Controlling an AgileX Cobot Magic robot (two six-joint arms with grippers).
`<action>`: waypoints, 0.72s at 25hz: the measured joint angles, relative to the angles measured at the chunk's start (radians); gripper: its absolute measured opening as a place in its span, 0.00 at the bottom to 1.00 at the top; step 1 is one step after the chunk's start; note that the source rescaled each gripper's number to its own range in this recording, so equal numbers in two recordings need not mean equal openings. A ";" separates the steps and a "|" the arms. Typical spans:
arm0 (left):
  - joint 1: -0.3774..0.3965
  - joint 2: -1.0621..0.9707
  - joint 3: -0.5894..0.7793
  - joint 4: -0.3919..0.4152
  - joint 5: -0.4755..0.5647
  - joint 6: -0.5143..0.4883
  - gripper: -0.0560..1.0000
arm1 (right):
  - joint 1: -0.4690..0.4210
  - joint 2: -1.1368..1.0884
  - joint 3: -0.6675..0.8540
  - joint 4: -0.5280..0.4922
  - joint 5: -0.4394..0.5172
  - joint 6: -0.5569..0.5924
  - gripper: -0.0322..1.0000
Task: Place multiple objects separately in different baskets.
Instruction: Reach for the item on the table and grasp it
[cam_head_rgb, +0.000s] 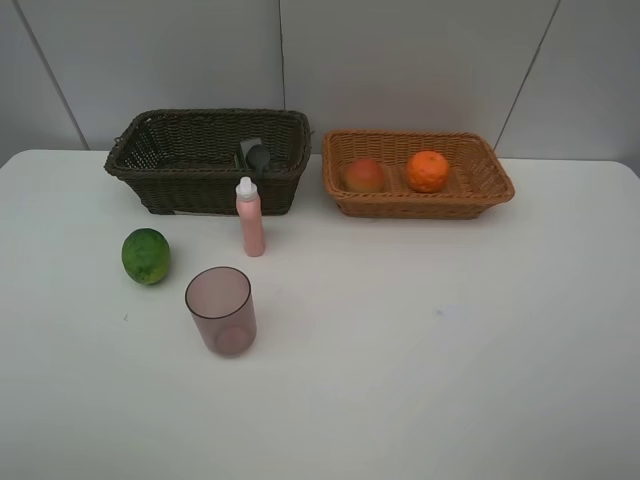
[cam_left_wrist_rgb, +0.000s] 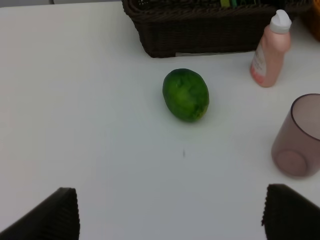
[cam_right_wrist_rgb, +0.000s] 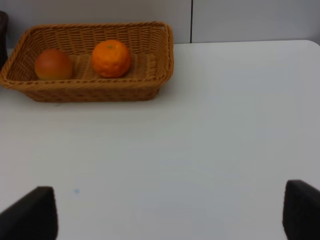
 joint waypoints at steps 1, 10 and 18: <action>0.000 0.000 0.000 0.000 0.000 0.000 0.96 | 0.000 0.000 0.000 0.000 0.000 0.000 0.95; 0.000 0.000 0.000 0.000 0.000 0.000 0.96 | 0.000 0.000 0.000 0.000 0.000 0.000 0.95; 0.000 0.000 0.000 0.000 0.000 0.000 0.96 | 0.000 0.000 0.000 0.000 0.000 0.000 0.95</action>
